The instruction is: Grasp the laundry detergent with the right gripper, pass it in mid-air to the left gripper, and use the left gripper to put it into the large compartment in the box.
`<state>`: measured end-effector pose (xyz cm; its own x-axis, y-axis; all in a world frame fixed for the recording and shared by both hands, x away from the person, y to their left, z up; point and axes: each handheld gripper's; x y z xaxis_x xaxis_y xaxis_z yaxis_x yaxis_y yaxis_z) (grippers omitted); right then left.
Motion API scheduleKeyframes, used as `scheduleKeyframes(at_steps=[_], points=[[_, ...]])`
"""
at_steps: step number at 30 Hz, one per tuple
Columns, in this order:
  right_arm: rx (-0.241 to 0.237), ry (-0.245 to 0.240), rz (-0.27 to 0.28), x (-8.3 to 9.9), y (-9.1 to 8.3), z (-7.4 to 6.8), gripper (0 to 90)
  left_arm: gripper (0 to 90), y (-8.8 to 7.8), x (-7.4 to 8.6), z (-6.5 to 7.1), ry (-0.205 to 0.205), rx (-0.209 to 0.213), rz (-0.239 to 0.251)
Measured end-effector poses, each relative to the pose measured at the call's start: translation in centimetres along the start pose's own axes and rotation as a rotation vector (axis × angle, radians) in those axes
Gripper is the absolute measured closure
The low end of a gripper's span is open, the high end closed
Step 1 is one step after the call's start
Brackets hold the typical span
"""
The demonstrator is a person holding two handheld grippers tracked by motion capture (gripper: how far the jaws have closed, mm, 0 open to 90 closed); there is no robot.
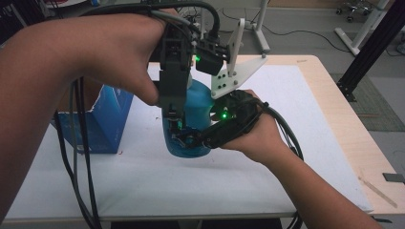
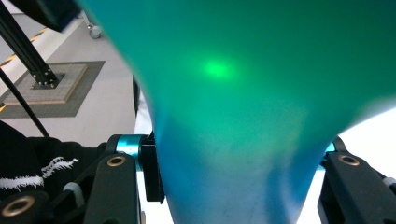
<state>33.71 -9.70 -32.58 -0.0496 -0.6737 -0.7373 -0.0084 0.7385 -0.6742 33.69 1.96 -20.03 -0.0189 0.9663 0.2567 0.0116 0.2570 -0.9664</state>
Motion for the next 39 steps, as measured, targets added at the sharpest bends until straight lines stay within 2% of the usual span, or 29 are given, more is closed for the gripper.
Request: scheduleKeyframes(at_steps=[10, 18, 36, 38, 39], points=[[0.01, -0.004, 0.006, 0.03, -0.13, -0.01, 45.2, 12.3, -0.1, -0.24, 0.02, 0.008, -0.008, -0.002], [0.003, 0.01, -0.001, 0.09, -0.17, -0.06, 45.2, 13.2, 0.06, -0.46, 0.04, 0.0, -0.016, -0.009], [0.012, 0.002, 0.011, 0.09, -0.24, -0.12, 45.6, 13.6, -0.23, -0.5, 0.16, -0.002, -0.028, -0.007], [0.007, 0.005, 0.013, 0.08, -0.27, -0.16, 45.7, 15.6, -0.25, -0.5, 0.18, -0.004, -0.027, -0.011], [0.015, 0.0, 0.014, 0.08, -0.23, -0.12, 45.6, 20.0, -0.34, -0.51, 0.16, 0.001, -0.023, -0.017]])
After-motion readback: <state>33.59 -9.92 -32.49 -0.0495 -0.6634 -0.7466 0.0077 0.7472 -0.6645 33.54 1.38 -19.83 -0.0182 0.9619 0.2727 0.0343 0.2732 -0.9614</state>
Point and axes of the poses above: each handheld gripper's, and its own axes: y roughly forward along the jaws, x roughly out of its underside, z roughly to its right, and after that the axes turned 15 degrees about -z, right-handed
